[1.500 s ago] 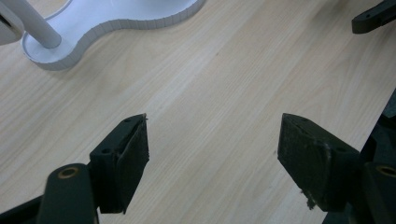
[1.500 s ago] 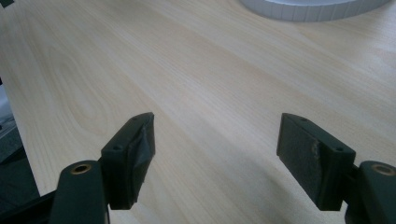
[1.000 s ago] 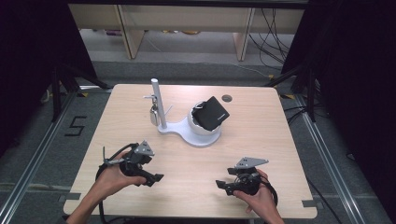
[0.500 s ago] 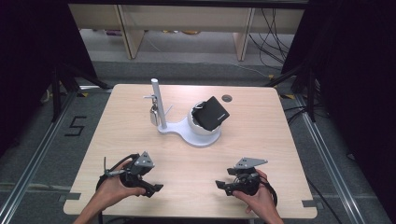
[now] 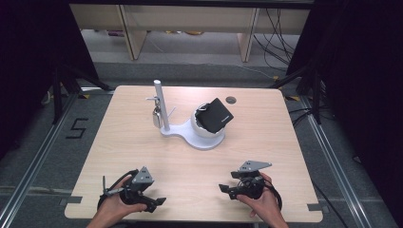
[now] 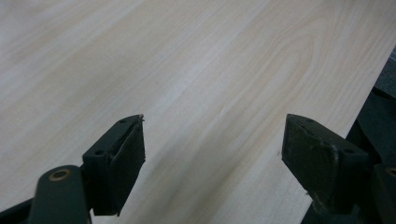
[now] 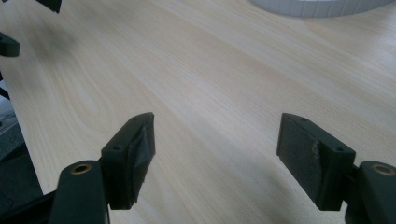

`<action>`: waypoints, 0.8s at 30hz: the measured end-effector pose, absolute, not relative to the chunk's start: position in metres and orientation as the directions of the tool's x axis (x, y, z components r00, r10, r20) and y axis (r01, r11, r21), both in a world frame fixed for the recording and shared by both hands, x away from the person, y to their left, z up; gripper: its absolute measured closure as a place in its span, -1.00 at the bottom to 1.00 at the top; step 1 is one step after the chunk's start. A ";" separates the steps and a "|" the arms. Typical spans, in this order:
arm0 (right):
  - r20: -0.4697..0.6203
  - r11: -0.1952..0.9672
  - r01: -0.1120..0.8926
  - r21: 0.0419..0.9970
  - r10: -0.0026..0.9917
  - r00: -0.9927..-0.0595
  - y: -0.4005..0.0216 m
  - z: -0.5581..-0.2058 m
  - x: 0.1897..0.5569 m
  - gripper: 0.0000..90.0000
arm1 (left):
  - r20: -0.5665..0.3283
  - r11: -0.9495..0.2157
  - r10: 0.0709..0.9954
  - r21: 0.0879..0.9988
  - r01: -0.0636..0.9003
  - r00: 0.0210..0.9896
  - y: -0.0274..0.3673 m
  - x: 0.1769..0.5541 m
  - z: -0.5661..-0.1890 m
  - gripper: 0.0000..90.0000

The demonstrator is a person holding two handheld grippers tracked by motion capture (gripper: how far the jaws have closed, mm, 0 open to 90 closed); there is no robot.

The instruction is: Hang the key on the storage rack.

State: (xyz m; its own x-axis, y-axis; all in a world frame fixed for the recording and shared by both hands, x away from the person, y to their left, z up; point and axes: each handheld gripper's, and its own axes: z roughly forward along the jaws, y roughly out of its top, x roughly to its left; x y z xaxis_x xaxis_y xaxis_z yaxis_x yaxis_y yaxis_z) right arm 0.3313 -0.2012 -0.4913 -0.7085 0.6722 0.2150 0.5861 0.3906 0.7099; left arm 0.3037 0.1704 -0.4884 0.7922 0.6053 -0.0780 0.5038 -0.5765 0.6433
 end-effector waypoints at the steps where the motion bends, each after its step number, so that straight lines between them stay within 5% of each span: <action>1: 0.206 0.396 0.579 0.713 0.671 -0.712 -0.202 -0.491 0.332 -0.36 | -0.080 -0.574 0.612 0.640 0.511 0.787 0.170 0.301 -0.491 -0.53; 24: 0.206 0.384 0.573 0.725 0.672 -0.711 -0.200 -0.492 0.332 -0.51 | -0.120 -0.493 0.648 0.687 0.534 0.752 0.178 0.283 -0.506 -0.64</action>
State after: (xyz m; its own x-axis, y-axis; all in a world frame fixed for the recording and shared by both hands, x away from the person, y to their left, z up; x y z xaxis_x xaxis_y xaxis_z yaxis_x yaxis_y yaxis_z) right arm 0.3319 -0.1996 -0.4920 -0.7112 0.6720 0.2063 0.5725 0.3835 0.7246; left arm 0.2832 0.1775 -0.5061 0.7523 0.6479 -0.1197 0.5338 -0.4928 0.6872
